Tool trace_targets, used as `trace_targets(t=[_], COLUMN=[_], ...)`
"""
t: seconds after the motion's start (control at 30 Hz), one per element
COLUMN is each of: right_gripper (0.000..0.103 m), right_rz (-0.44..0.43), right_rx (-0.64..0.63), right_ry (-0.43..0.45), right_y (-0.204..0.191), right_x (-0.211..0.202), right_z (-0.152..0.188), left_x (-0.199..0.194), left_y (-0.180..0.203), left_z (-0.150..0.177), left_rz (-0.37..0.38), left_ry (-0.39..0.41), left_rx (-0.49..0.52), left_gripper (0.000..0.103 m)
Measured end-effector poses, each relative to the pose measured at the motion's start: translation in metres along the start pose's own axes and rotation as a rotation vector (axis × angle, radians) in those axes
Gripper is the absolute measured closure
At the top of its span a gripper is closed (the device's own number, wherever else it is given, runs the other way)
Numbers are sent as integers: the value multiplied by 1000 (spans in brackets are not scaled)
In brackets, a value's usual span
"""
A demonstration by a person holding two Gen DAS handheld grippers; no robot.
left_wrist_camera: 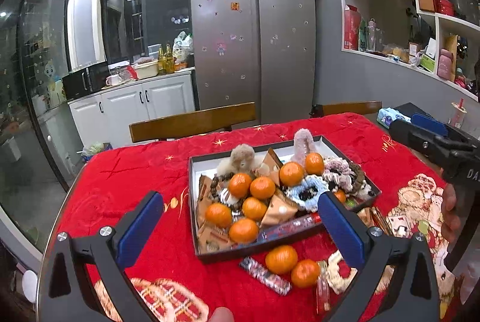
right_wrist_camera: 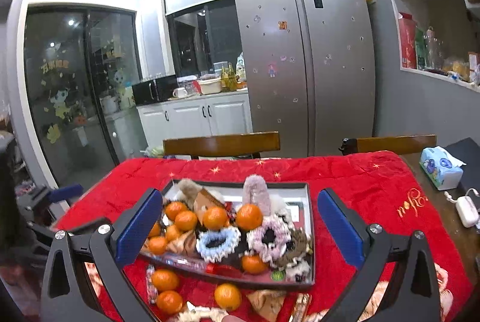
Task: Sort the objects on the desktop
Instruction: 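Withdraw both open tools from the tray back over the quilt, then close the left tool on a loose orange while the right tool grasps another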
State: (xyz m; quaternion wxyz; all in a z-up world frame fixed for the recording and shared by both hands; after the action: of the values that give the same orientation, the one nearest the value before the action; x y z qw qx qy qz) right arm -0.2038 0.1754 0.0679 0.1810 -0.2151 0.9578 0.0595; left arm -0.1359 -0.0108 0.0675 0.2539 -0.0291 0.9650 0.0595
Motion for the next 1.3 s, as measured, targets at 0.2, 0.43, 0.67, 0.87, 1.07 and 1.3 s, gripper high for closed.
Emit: trace_targets(t=[0.2,0.43,0.67,0.87,1.07,1.3], right_gripper=[0,0,0,0,0,7], right_rz=[32,-35,-42,-64,-114,-134], right_rx=[-11,21,15,39,39,53], right_ry=[28,11,24,-29,-65,-117], right_y=[-11,-19,-26,-25,-31,-33], right_x=[-21,-18,-18,-6,6,22], right_z=[21,53,64,76,87,100], left_x=[-18,2,15,36,53,75], left_y=[-1,8,8,5,10,20], left_z=[27,41,53,64,76,86], left_rz=[7,32,22,11,12,8], left_ry=[18,-40,-60,-105,-150,-190], left_rx=[-14,-9,3,-15,-5,69], left_gripper=[0,0,0,0,0,0])
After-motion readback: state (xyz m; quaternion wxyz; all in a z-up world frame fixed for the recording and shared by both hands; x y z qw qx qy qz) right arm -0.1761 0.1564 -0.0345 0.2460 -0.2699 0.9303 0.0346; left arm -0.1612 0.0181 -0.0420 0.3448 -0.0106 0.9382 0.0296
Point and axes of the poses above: each gripper's, at about its wrist camera, not at the fingertips, and x roughly the way its jaws point, y to its right, z to its underside, the point moved 4 cm from there along x, roughly the way its jaws point, and after that the axes turned 9 degrees about -x, right-handed, at the moved point
